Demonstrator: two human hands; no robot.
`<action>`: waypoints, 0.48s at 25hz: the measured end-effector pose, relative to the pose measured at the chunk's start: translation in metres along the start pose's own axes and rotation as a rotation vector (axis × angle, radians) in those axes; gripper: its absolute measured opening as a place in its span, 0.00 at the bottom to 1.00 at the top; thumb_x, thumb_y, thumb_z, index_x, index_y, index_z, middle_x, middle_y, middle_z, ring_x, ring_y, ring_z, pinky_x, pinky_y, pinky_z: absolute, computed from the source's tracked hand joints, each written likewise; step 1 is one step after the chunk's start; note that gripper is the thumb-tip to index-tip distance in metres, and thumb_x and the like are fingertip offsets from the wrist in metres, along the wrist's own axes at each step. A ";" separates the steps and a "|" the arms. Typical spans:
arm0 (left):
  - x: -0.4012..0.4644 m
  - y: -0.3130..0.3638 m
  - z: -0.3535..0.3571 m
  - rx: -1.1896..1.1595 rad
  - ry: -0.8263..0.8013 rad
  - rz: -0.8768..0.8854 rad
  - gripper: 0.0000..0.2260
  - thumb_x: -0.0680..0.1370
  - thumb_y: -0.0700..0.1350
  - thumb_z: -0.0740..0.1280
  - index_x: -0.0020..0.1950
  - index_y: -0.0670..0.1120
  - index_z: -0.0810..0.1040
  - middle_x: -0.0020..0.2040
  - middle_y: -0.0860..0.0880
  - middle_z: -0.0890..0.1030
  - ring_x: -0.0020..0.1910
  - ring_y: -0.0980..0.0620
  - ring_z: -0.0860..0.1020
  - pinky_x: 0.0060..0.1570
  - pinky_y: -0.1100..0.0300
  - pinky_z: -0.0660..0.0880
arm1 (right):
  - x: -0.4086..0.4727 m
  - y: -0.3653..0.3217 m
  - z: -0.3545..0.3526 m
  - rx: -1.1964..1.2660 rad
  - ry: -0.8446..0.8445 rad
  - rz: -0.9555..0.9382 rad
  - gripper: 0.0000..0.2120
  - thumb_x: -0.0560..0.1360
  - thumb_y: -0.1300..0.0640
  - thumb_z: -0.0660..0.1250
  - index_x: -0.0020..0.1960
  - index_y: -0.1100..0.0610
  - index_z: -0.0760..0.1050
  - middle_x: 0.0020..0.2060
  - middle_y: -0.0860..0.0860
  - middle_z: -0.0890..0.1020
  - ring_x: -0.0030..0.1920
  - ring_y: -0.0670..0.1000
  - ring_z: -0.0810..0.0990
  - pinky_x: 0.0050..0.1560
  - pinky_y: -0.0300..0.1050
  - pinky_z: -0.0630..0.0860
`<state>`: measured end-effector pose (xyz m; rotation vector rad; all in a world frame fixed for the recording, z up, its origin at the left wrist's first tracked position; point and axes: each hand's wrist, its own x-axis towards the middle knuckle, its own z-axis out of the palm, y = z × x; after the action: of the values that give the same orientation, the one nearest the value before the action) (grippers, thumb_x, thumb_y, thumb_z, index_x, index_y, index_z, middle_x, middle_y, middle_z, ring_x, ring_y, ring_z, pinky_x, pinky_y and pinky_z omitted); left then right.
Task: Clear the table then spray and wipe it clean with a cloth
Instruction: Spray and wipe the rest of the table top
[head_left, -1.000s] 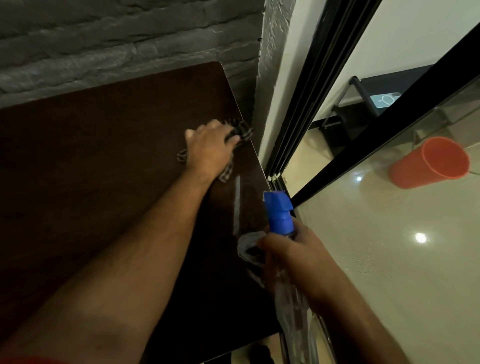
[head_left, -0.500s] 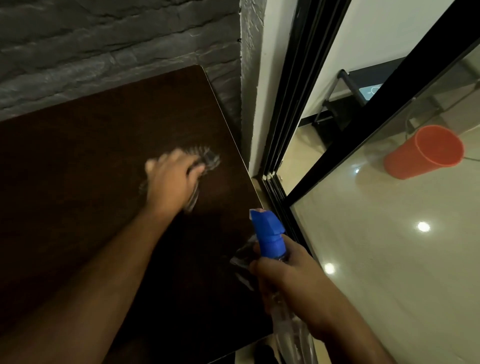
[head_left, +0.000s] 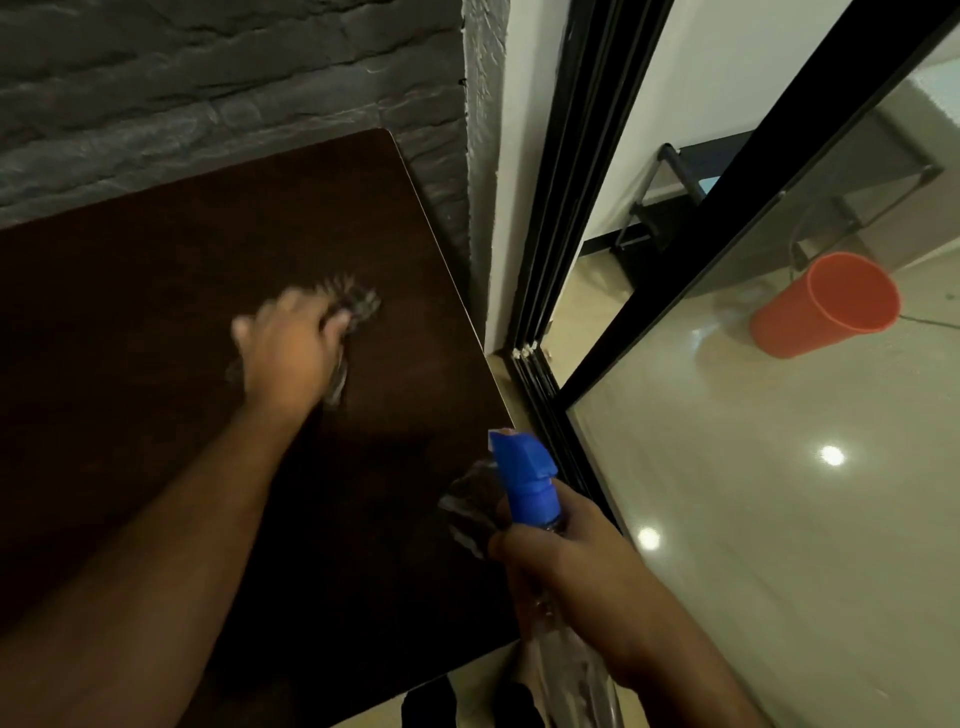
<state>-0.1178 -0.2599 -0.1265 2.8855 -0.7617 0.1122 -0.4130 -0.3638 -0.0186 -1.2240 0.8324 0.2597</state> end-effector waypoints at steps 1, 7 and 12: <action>0.019 0.017 0.001 -0.017 -0.007 -0.035 0.14 0.79 0.52 0.61 0.59 0.48 0.77 0.55 0.43 0.78 0.53 0.39 0.75 0.52 0.46 0.65 | 0.000 0.001 -0.001 0.004 0.000 0.008 0.10 0.70 0.56 0.73 0.47 0.48 0.74 0.28 0.44 0.78 0.29 0.45 0.76 0.35 0.43 0.75; -0.136 0.083 -0.014 -0.192 -0.272 0.422 0.12 0.77 0.53 0.58 0.55 0.54 0.77 0.51 0.51 0.77 0.49 0.47 0.75 0.51 0.49 0.64 | -0.011 0.003 -0.006 0.012 -0.041 -0.017 0.11 0.64 0.53 0.69 0.45 0.50 0.75 0.28 0.47 0.78 0.30 0.48 0.76 0.35 0.44 0.74; -0.126 -0.019 -0.026 -0.037 -0.103 0.058 0.09 0.77 0.50 0.63 0.52 0.48 0.79 0.49 0.45 0.79 0.49 0.40 0.77 0.47 0.47 0.66 | -0.017 0.018 -0.016 0.027 -0.056 0.007 0.12 0.67 0.55 0.71 0.49 0.51 0.73 0.27 0.46 0.77 0.28 0.48 0.75 0.34 0.48 0.75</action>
<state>-0.2181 -0.1780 -0.1174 2.8537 -0.8567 -0.0432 -0.4420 -0.3673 -0.0214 -1.1840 0.7891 0.2867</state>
